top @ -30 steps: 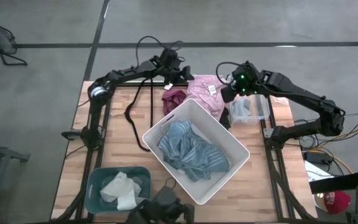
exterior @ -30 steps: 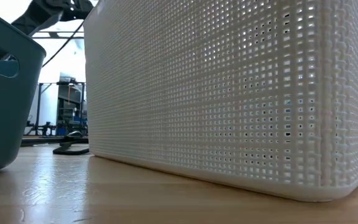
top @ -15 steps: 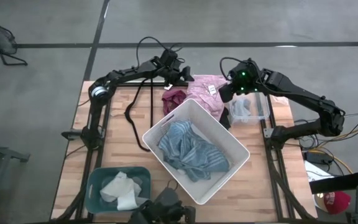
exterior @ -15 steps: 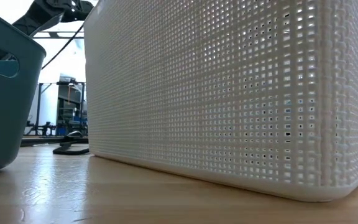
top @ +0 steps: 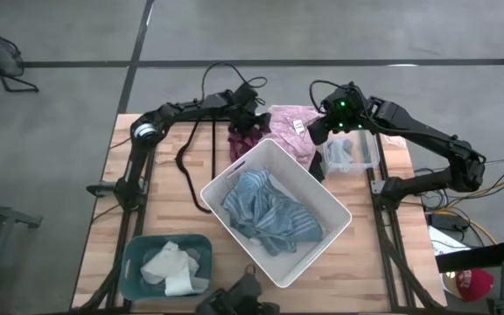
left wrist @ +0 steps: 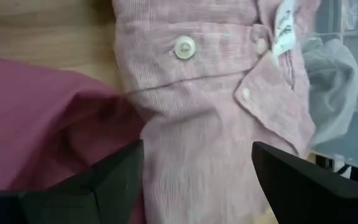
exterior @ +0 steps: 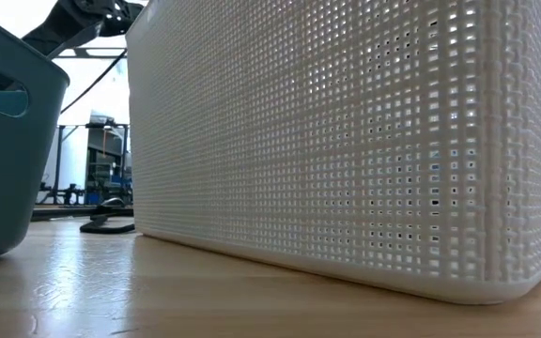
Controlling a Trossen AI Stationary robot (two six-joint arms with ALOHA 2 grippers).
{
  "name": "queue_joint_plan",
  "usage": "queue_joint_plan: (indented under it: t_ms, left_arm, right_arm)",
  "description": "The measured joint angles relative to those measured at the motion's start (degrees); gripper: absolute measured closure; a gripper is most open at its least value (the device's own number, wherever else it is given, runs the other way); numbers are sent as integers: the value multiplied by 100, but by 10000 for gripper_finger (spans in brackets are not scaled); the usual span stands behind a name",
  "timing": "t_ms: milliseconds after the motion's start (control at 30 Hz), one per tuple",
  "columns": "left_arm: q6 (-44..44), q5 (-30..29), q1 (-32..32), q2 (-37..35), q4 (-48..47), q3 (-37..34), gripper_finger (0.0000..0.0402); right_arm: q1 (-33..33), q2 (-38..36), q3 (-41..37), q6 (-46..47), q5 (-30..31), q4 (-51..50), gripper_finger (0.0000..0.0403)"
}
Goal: Pick & Place Cloths
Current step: Put the pink shirt into the white bin
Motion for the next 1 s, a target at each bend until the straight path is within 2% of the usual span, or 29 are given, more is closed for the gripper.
queue_joint_plan:
  t_ms: [267, 367, 433, 667, 800, 1000]
  left_arm:
    - [-743, 351, -33, 685, 694, -7, 99]
    - [-696, 208, -2, 707, 761, 0, 99]
    - [-620, 313, 32, 709, 965, 0, 99]
    - [-2, 1047, 78, 709, 1003, -2, 106]
    - [116, 1206, 89, 713, 976, -2, 160]
    - [577, 1068, 83, 713, 741, -81, 323]
  right_arm:
    - [-44, 1, -191, -219, 13, -8, 190]
    - [-58, 2, -261, -234, -4, -11, 198]
    - [-86, 2, -295, -236, -12, -6, 204]
    - [-196, 2, -316, -240, -26, 8, 223]
    - [-284, 2, -319, -243, -26, 54, 235]
    - [-351, 2, -319, -238, -26, 150, 255]
